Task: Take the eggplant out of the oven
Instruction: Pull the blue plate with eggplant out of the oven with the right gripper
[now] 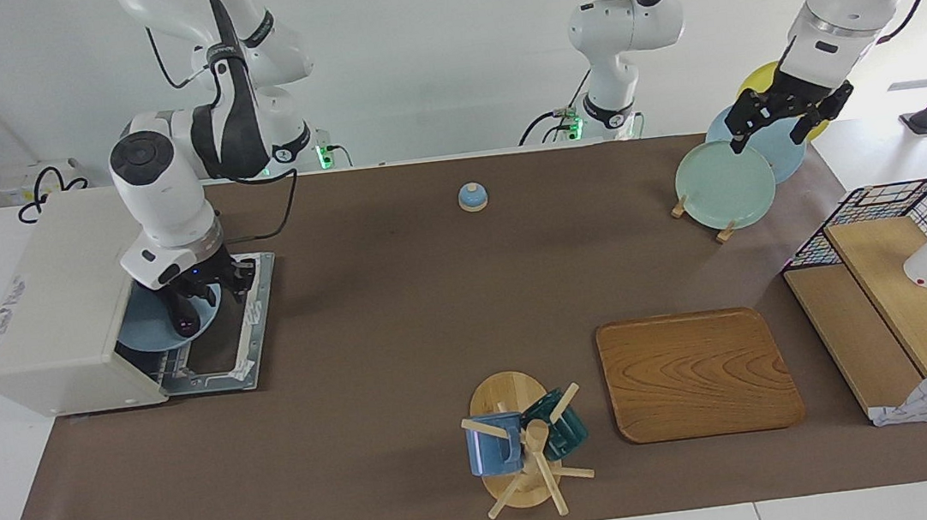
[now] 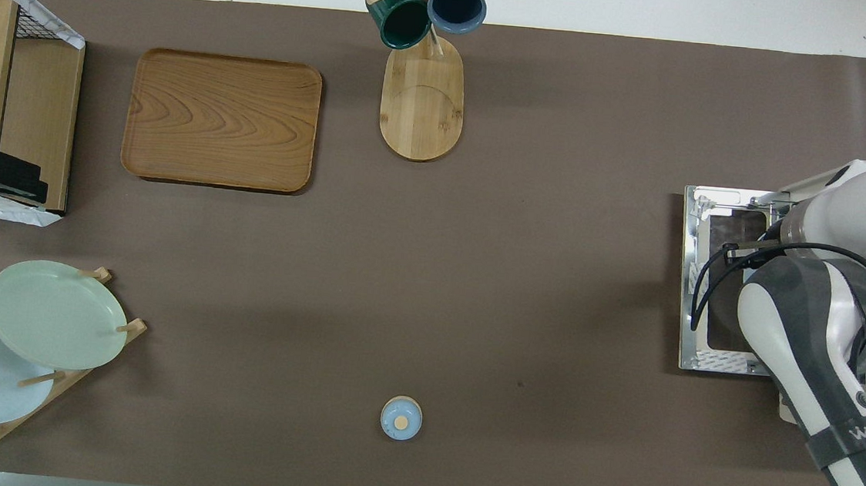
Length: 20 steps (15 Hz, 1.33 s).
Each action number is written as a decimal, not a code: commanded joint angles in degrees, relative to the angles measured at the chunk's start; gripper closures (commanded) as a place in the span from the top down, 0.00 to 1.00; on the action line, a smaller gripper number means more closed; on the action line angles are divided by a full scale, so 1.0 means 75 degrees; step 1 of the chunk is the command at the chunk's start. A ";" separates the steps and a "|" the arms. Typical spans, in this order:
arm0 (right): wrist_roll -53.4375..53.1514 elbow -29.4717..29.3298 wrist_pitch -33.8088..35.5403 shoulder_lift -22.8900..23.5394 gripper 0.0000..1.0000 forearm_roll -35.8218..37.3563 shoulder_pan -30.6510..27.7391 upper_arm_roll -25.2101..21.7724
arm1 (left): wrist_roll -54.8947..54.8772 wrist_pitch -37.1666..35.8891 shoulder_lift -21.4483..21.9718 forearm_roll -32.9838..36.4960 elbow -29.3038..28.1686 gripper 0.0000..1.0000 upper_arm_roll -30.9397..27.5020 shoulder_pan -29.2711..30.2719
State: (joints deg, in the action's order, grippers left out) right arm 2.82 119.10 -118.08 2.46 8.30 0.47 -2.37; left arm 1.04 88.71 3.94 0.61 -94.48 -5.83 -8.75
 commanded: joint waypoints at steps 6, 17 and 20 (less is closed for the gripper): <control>0.0175 0.0819 -0.0884 -0.0340 0.34 0.0089 -0.0285 0.0059 | -0.0057 -0.0075 0.0154 0.0083 -0.0106 1.00 0.0015 -0.0017; 0.0163 0.1160 -0.1260 -0.0364 0.23 0.0077 -0.0413 0.0059 | -0.0033 -0.0179 0.0434 0.0083 -0.0129 1.00 0.0062 -0.0087; 0.0175 0.1312 -0.1272 -0.0410 0.23 0.0089 -0.0496 0.0059 | -0.0033 -0.0168 0.0529 0.0083 -0.0129 1.00 0.0074 -0.0099</control>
State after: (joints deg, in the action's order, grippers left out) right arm 2.93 126.54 -126.66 1.25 8.30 -2.04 -2.36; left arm 1.04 88.09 6.30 0.61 -94.48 -5.02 -8.82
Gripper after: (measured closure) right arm 0.771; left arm 0.000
